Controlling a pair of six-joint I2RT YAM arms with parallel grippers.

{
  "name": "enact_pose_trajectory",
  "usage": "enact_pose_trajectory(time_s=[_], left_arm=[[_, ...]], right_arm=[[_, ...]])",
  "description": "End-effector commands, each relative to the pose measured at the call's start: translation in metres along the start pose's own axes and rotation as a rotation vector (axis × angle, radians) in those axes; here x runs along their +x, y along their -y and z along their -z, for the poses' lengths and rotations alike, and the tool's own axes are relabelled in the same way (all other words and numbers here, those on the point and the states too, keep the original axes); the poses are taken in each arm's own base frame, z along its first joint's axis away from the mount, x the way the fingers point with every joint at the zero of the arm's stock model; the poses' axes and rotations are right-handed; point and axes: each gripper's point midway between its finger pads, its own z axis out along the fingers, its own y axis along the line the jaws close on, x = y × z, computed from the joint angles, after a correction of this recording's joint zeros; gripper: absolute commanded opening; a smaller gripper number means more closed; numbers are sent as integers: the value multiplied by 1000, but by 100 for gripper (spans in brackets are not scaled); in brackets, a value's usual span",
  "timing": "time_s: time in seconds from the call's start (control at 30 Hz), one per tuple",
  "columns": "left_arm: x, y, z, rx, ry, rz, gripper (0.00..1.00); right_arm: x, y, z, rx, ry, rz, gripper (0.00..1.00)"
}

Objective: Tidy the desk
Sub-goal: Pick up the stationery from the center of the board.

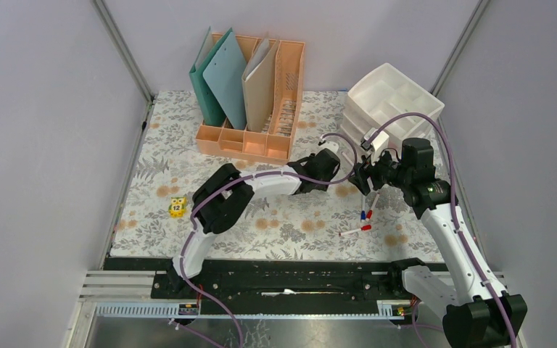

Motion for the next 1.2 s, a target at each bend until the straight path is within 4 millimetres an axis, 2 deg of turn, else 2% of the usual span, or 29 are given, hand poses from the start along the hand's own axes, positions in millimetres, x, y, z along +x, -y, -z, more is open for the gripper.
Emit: enact_pose_trajectory(time_s=[0.0,0.17,0.37,0.53,0.63,0.77,0.87,1.13,1.17], left_arm=[[-8,-3,-4,-16,-6,-8,44],[-3,-6,-7,-22,-26,-12,42],[3,-9,-7,-26,-47,-23,23],[3,-11,3,-18,-43,-19,2],[5,-16,17,-9,-19,1,0],[-6,-17,47,44,73,64,0],[-6,-15,67,109,124,111,0],[3,-7,118,324,253,249,0],[10,-8,124,350,262,262,0]], right_arm=[[-6,3,4,18,25,13,73],[-6,2,4,17,27,11,73],[-7,2,4,15,28,11,73],[-7,1,3,6,31,8,73],[-7,-1,3,-5,33,4,73],[-8,-6,2,-31,40,-6,73],[-9,-12,1,-65,49,-18,72],[-15,-46,-3,-268,91,-94,72],[-16,-50,-4,-296,95,-110,72]])
